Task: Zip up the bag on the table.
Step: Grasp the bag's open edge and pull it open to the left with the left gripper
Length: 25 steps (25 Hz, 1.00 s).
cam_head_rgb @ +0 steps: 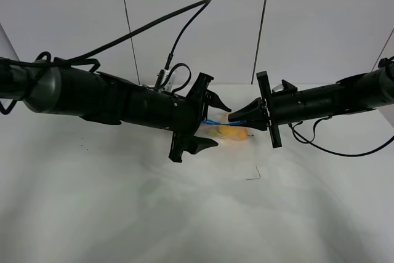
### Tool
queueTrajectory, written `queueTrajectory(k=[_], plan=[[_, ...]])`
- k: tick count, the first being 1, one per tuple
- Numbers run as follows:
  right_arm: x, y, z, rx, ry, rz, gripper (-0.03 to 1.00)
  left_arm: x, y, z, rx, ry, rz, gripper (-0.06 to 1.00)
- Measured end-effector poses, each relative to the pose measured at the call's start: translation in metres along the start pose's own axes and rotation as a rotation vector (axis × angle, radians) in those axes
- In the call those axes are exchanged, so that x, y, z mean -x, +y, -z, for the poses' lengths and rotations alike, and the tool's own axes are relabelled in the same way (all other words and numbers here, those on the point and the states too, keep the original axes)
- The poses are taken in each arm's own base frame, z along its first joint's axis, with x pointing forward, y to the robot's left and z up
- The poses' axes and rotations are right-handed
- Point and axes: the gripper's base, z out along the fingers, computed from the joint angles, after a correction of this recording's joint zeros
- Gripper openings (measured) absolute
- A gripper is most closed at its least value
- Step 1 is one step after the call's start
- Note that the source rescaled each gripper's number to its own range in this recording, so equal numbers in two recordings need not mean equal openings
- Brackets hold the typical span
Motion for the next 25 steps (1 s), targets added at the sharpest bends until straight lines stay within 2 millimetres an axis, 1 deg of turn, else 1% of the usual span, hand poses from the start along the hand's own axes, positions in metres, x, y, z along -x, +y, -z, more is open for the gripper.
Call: queueTrajectory(k=[5, 7, 12, 14, 25], plan=[[0.0000, 0.0000, 0.0000, 0.000, 0.000, 0.000, 0.00, 0.0025, 0.0034, -0.0040, 0.012, -0.018, 0.012, 0.81], [0.0000, -0.0001, 0.0000, -0.001, 0.001, 0.000, 0.00, 0.0037, 0.0043, -0.0048, 0.015, -0.028, 0.026, 0.78], [0.0000, -0.0001, 0.0000, -0.001, 0.001, 0.000, 0.00, 0.0053, 0.0047, -0.0051, 0.015, -0.044, 0.096, 0.76], [0.0000, -0.0001, 0.0000, -0.001, 0.001, 0.000, 0.00, 0.0059, 0.0048, -0.0050, 0.015, -0.051, 0.114, 0.72], [-0.0007, -0.0008, 0.0000, -0.009, 0.008, 0.005, 0.00, 0.0060, 0.0046, -0.0050, 0.012, -0.053, 0.157, 0.29]])
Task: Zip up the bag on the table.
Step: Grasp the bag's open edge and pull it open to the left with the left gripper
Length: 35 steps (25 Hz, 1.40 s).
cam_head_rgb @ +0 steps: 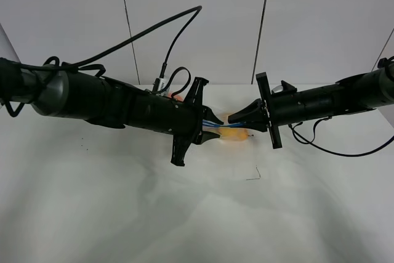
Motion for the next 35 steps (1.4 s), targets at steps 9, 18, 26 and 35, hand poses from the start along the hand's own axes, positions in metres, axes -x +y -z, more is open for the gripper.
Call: queueTrajectory(k=[9, 18, 26, 35], plan=[[0.000, 0.000, 0.000, -0.004, 0.005, 0.002, 0.00, 0.000, -0.001, 0.000, -0.004, 0.002, 0.038, 0.00], [0.000, 0.000, 0.000, -0.003, 0.005, 0.002, 0.00, 0.007, -0.004, 0.003, -0.012, 0.014, 0.057, 0.00], [0.000, 0.000, -0.001, 0.000, 0.000, 0.000, 0.00, 0.039, -0.008, 0.016, -0.011, 0.003, 0.031, 0.00], [0.000, 0.000, -0.001, 0.000, 0.000, 0.000, 0.00, 0.106, -0.006, 0.050, 0.031, -0.080, -0.039, 0.00]])
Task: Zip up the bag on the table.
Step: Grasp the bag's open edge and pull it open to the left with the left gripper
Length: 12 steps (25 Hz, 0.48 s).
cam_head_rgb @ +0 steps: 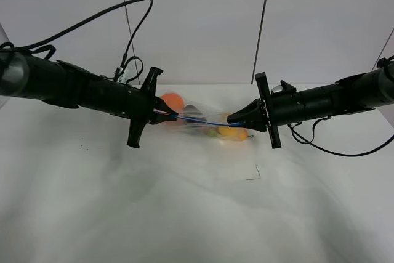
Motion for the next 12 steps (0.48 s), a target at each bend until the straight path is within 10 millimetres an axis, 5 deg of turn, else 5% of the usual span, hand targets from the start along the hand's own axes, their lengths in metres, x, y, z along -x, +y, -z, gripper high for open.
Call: queueTrajectory(k=[12], plan=[[-0.001, -0.001, 0.000, -0.009, 0.008, 0.005, 0.00, 0.084, 0.021, 0.052, 0.045, -0.125, -0.016, 0.00]])
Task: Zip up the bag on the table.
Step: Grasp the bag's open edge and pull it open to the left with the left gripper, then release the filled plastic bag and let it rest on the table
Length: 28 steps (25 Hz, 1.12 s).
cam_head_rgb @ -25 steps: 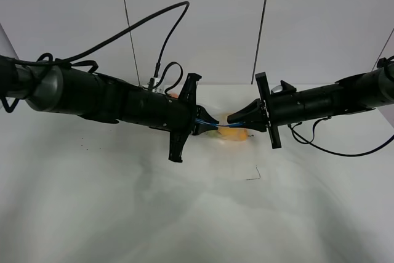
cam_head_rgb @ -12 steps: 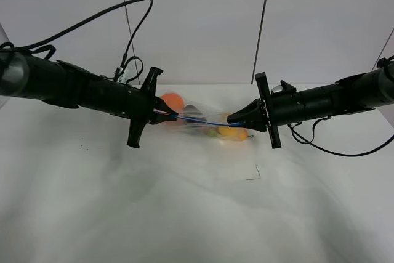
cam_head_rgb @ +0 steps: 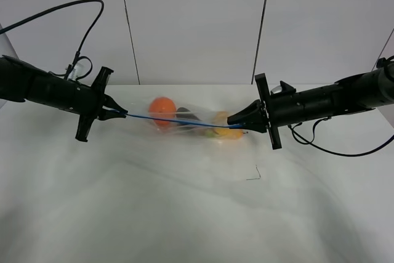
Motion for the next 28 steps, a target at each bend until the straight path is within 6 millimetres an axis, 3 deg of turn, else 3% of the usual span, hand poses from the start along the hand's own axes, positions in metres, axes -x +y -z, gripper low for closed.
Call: queueTrajectory(k=[6, 15, 17, 20, 22, 25, 28], plan=[[0.000, 0.000, 0.000, -0.002, 0.002, 0.001, 0.00, 0.020, 0.007, 0.012, -0.006, -0.030, 0.031, 0.00], [-0.001, 0.002, -0.004, 0.011, 0.003, -0.002, 0.00, 0.028, 0.012, 0.020, -0.014, -0.005, 0.019, 0.02], [-0.001, 0.002, -0.004, 0.009, 0.004, -0.001, 0.00, 0.035, 0.013, 0.022, -0.009, -0.057, -0.022, 0.17], [-0.001, -0.001, 0.000, -0.010, 0.009, 0.005, 0.00, 0.049, 0.017, 0.028, -0.007, -0.143, -0.036, 0.69], [-0.001, -0.001, 0.000, -0.013, 0.011, 0.007, 0.00, 0.049, 0.017, 0.028, -0.003, -0.145, -0.073, 0.89], [-0.001, -0.001, 0.000, -0.013, 0.011, 0.007, 0.00, 0.050, 0.012, 0.029, -0.001, -0.152, -0.207, 0.97], [-0.001, -0.001, 0.000, -0.013, 0.012, 0.008, 0.00, 0.054, -0.001, 0.034, 0.011, -0.157, -0.471, 0.99]])
